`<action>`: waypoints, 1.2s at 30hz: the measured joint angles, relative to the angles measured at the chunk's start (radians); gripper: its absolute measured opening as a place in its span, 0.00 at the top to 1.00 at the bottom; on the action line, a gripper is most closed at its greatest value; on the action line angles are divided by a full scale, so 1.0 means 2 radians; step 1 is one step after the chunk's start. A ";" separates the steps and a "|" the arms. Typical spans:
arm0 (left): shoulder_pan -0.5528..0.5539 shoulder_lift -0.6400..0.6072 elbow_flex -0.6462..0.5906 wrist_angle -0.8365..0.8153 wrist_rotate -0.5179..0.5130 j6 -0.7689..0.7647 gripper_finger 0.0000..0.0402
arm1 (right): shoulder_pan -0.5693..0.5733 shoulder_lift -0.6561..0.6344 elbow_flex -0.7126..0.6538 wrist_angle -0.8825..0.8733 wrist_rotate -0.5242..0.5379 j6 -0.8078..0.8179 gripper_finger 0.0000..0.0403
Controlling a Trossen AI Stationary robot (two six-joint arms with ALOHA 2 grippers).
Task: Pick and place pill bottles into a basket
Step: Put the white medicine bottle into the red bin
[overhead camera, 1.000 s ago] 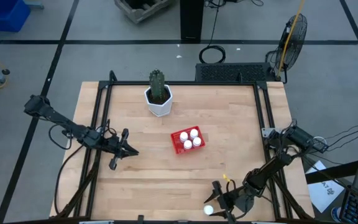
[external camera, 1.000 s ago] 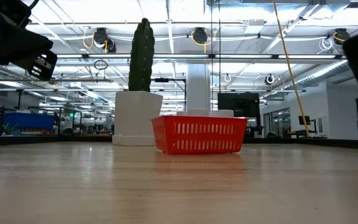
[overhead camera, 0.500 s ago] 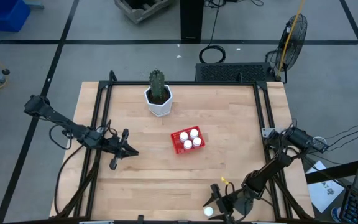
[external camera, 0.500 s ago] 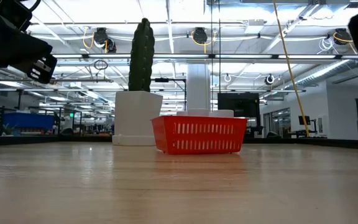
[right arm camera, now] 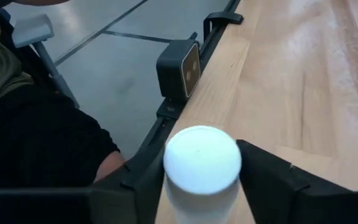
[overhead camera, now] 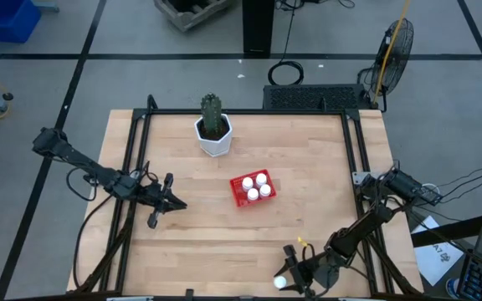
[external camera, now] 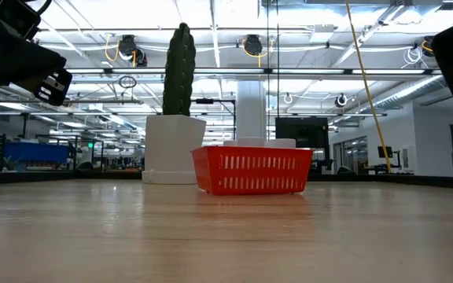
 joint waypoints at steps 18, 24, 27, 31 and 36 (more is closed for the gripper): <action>0.000 0.000 0.000 0.000 0.000 0.012 0.91 | -0.068 -0.034 0.000 -0.018 -0.001 -0.073 0.62; 0.000 0.000 0.000 0.000 -0.004 0.013 0.91 | -0.144 -0.066 -0.001 -0.014 -0.001 -0.127 0.63; 0.000 0.000 0.000 0.000 -0.004 0.013 0.91 | -0.191 -0.072 -0.001 -0.014 -0.028 -0.129 0.62; 0.000 0.000 0.000 0.000 -0.004 0.013 0.91 | -0.240 -0.073 0.004 -0.019 -0.041 -0.137 0.63; 0.000 0.000 0.000 0.000 -0.003 0.015 0.91 | -0.276 -0.073 0.037 -0.052 -0.055 -0.155 0.62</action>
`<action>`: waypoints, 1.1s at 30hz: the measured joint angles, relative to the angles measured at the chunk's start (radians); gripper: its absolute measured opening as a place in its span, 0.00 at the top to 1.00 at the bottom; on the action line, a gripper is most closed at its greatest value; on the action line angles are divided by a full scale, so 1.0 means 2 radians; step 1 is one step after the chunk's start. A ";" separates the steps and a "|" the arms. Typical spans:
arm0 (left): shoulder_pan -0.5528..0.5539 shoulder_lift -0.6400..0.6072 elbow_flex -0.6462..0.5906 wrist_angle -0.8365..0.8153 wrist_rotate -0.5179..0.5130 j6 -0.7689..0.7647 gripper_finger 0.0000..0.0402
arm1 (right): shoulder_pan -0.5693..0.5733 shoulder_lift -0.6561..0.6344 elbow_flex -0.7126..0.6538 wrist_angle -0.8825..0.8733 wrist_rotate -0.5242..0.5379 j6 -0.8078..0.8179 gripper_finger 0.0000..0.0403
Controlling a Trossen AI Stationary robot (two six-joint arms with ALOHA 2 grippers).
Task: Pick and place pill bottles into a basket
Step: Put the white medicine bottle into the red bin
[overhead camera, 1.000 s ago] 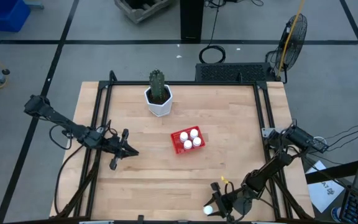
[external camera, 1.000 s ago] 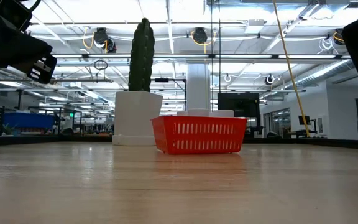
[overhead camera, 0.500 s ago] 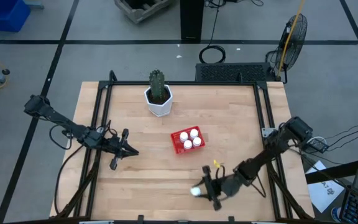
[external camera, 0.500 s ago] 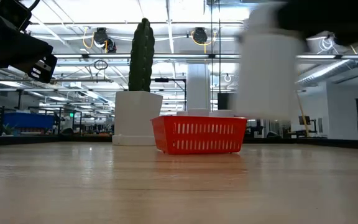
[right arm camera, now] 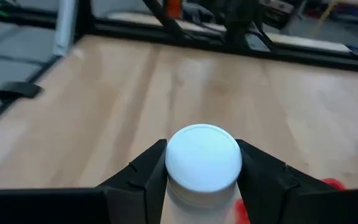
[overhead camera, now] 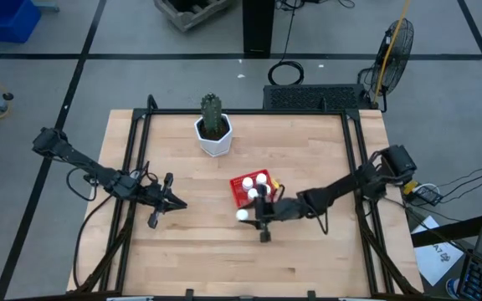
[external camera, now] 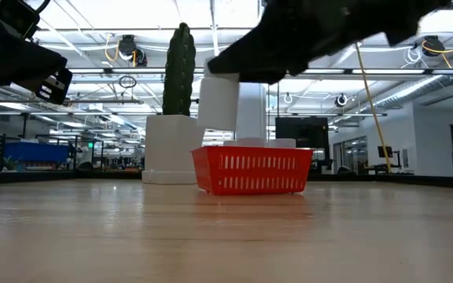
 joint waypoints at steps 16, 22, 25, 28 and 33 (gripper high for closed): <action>0.000 0.000 0.000 -0.007 0.001 -0.004 0.91 | 0.002 0.033 0.082 -0.089 -0.083 0.039 0.63; 0.000 0.000 0.000 -0.007 0.001 -0.006 0.91 | 0.024 0.068 0.082 -0.071 -0.058 0.062 0.63; 0.000 0.000 0.000 -0.007 0.001 -0.008 0.91 | 0.031 0.081 0.082 -0.067 -0.052 0.069 0.62; 0.000 0.000 0.000 -0.007 0.001 -0.008 0.91 | 0.033 0.092 0.082 -0.065 -0.049 0.078 0.63; 0.000 0.000 0.000 -0.007 0.001 -0.008 0.91 | 0.035 0.114 0.082 -0.041 -0.050 0.085 0.62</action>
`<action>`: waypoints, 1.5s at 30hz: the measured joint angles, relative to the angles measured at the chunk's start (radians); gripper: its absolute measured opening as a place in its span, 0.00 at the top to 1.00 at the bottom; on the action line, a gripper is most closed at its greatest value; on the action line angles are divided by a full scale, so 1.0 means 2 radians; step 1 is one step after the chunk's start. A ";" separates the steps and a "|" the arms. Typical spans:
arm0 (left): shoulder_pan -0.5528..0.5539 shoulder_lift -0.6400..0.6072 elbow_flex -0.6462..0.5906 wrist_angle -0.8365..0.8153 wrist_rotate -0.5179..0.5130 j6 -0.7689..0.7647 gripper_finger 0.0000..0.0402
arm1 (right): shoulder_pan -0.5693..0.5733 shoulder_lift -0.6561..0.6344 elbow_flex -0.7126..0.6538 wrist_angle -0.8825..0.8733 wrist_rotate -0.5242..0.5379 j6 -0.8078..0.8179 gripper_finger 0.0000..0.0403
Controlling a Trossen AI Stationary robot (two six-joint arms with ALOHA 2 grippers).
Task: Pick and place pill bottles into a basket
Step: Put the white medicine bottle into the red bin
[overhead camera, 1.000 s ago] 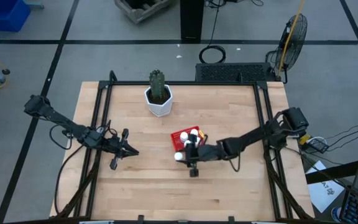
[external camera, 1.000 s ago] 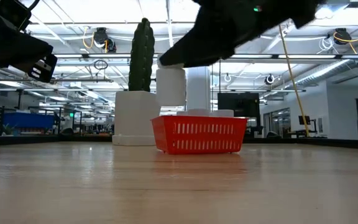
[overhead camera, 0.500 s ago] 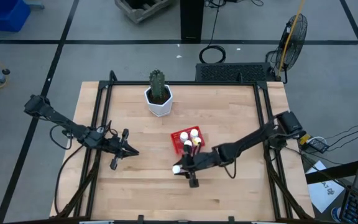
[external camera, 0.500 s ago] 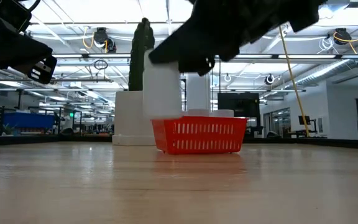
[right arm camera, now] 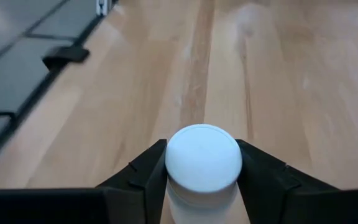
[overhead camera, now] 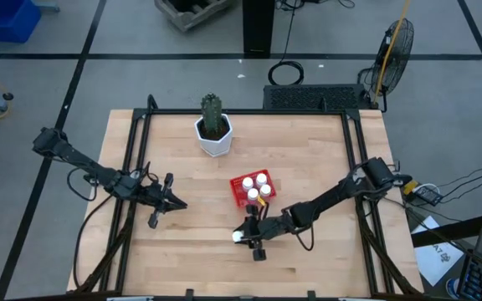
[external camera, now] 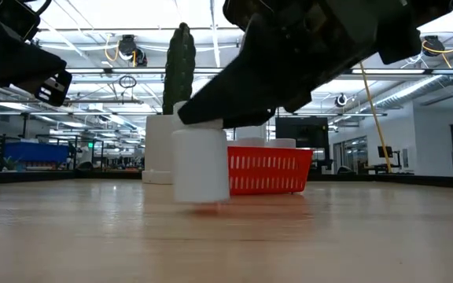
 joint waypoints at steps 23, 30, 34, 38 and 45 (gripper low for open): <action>0.000 0.000 0.000 -0.001 0.000 -0.001 0.91 | 0.008 -0.007 0.000 -0.047 -0.028 -0.006 0.43; 0.000 0.000 0.000 -0.005 0.000 0.000 0.91 | 0.007 -0.067 0.000 -0.132 -0.038 -0.008 0.38; 0.000 0.000 0.000 -0.005 0.000 0.003 0.91 | -0.002 -0.083 0.011 -0.163 -0.083 -0.002 0.37; 0.000 0.000 0.000 -0.005 0.000 0.004 0.91 | -0.012 -0.082 0.041 -0.221 -0.093 -0.008 0.37; 0.000 0.000 0.000 -0.005 0.000 0.005 0.91 | -0.022 -0.075 0.091 -0.279 -0.098 -0.021 0.37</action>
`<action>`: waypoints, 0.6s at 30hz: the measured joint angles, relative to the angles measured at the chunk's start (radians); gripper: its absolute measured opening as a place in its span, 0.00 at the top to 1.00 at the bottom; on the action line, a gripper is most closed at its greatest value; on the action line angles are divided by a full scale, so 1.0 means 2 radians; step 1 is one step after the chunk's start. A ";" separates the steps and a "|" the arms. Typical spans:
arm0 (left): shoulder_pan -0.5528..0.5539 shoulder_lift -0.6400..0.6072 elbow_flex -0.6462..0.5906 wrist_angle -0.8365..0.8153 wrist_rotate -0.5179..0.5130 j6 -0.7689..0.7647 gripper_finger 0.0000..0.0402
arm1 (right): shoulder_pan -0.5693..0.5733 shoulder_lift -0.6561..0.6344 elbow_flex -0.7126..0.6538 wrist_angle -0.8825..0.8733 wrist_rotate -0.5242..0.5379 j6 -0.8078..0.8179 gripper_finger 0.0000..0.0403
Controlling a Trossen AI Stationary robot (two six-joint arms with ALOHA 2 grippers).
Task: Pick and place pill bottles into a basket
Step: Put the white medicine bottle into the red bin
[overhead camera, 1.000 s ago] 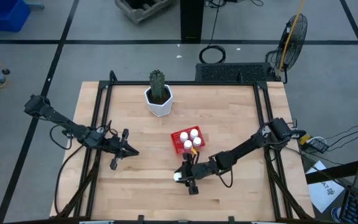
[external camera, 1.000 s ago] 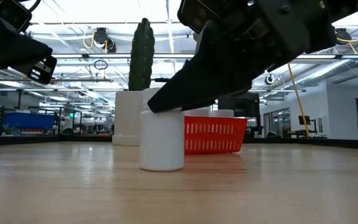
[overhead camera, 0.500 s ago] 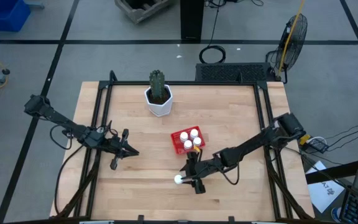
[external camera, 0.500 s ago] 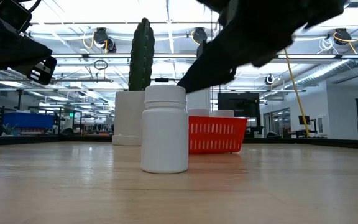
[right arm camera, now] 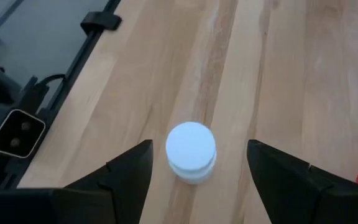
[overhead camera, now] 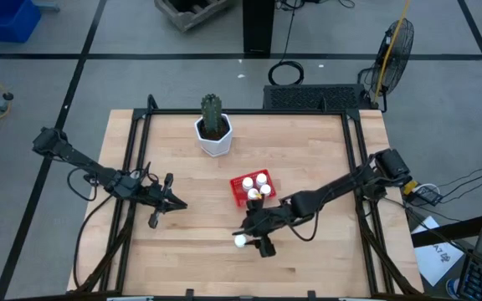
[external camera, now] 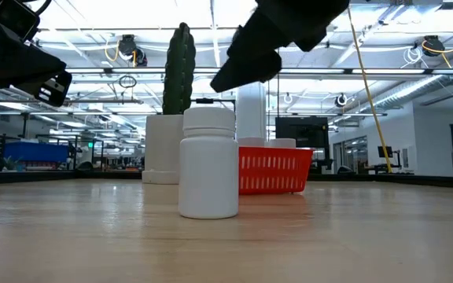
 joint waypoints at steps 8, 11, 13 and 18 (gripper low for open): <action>0.000 0.000 0.000 0.000 0.000 0.004 0.91 | -0.006 0.037 0.057 -0.073 -0.037 -0.003 0.37; 0.000 0.000 0.000 0.000 0.000 0.006 0.91 | -0.007 0.051 0.079 -0.099 -0.035 -0.004 0.37; 0.000 0.000 0.000 0.000 0.000 0.006 0.91 | -0.007 0.058 0.087 -0.105 -0.035 -0.010 0.37; 0.000 0.000 0.000 -0.001 0.000 0.008 0.91 | -0.007 0.060 0.099 -0.105 -0.035 -0.013 0.37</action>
